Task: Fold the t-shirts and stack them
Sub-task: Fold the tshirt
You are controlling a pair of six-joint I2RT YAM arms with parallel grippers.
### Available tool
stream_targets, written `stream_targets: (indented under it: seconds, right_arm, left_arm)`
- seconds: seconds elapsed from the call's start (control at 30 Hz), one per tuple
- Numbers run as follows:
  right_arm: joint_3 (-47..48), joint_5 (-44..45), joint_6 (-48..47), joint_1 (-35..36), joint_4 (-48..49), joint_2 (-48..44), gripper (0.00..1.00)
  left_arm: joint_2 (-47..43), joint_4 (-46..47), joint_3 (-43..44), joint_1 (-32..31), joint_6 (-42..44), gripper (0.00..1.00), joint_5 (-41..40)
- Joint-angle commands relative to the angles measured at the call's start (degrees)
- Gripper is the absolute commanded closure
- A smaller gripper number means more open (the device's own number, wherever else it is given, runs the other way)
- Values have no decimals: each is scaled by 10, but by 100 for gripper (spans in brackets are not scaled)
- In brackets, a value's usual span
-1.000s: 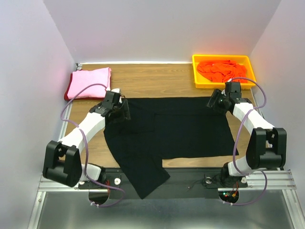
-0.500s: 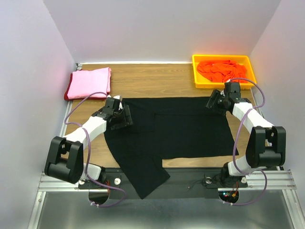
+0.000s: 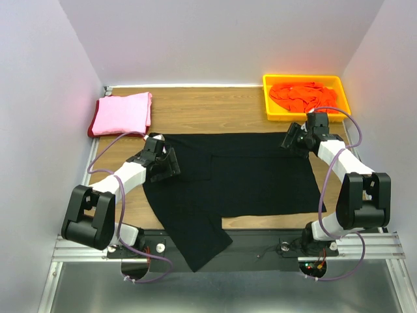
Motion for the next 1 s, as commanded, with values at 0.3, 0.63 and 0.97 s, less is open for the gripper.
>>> stream_targets:
  seconds: [0.3, 0.63, 0.97]
  right_arm:
    - [-2, 0, -15, -3, 13, -4, 34]
    - [-1, 9, -19, -3, 13, 3, 34]
    - [37, 40, -7, -3, 13, 25, 34]
  left_arm:
    - [-50, -23, -3, 0, -31, 58, 55]
    - [-98, -85, -20, 0, -66, 69, 102]
    - [-147, -154, 16, 7, -64, 68, 39]
